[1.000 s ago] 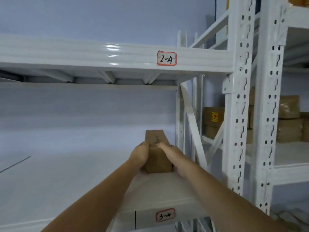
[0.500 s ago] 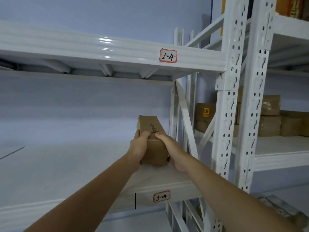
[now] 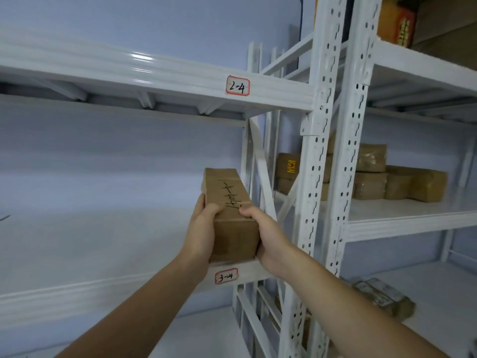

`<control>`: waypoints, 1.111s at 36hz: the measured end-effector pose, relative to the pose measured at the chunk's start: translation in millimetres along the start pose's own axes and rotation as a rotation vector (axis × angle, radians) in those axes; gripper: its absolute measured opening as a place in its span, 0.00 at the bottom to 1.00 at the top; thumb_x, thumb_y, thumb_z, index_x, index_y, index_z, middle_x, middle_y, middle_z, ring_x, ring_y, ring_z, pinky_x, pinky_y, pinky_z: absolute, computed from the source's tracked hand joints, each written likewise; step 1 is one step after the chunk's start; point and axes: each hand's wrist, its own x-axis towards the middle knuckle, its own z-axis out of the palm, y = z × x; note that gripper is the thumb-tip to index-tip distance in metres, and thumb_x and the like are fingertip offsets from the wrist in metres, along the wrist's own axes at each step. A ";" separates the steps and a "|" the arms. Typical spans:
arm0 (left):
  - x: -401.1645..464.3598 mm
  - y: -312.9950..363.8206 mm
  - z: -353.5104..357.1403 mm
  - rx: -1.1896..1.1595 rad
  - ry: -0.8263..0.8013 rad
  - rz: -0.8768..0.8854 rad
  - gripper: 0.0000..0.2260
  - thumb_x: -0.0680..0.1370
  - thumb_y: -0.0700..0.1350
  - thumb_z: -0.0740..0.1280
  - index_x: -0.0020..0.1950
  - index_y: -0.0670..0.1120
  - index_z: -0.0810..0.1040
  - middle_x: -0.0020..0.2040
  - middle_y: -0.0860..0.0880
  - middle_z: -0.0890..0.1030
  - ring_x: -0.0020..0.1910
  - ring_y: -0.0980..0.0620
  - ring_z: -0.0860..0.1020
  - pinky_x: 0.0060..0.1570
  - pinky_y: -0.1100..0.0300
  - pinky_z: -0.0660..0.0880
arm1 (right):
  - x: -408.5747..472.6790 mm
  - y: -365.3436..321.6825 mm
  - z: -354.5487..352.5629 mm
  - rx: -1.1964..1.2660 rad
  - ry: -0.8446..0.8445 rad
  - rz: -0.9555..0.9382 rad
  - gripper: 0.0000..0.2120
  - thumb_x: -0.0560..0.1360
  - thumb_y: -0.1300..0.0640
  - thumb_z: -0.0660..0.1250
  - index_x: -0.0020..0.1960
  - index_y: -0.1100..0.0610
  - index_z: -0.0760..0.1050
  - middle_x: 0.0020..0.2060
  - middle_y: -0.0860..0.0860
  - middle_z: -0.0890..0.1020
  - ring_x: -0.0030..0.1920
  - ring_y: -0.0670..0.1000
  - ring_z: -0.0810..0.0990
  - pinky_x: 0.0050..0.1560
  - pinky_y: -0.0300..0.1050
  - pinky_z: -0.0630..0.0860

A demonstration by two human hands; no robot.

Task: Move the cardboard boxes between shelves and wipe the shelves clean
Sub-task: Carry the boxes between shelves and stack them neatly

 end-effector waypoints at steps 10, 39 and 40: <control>-88.6 7.4 59.0 0.080 0.081 -0.011 0.14 0.80 0.52 0.62 0.63 0.65 0.77 0.53 0.51 0.85 0.50 0.44 0.84 0.50 0.40 0.83 | -90.9 -17.2 -41.4 -0.028 0.006 0.032 0.15 0.78 0.45 0.66 0.61 0.48 0.81 0.54 0.55 0.87 0.57 0.58 0.84 0.65 0.58 0.77; -266.0 -40.9 334.0 -0.025 -0.245 0.040 0.27 0.67 0.60 0.65 0.67 0.70 0.73 0.64 0.52 0.80 0.58 0.46 0.82 0.56 0.40 0.81 | -345.2 -73.7 -272.4 -0.021 0.346 -0.086 0.13 0.80 0.46 0.62 0.58 0.46 0.82 0.51 0.53 0.87 0.52 0.55 0.84 0.57 0.55 0.78; -262.4 -48.1 346.8 -0.024 -0.261 0.032 0.29 0.65 0.62 0.64 0.68 0.70 0.72 0.65 0.52 0.79 0.58 0.46 0.82 0.56 0.41 0.81 | -347.5 -74.8 -285.1 -0.026 0.366 -0.089 0.12 0.81 0.47 0.62 0.57 0.46 0.82 0.50 0.53 0.88 0.51 0.53 0.84 0.53 0.51 0.78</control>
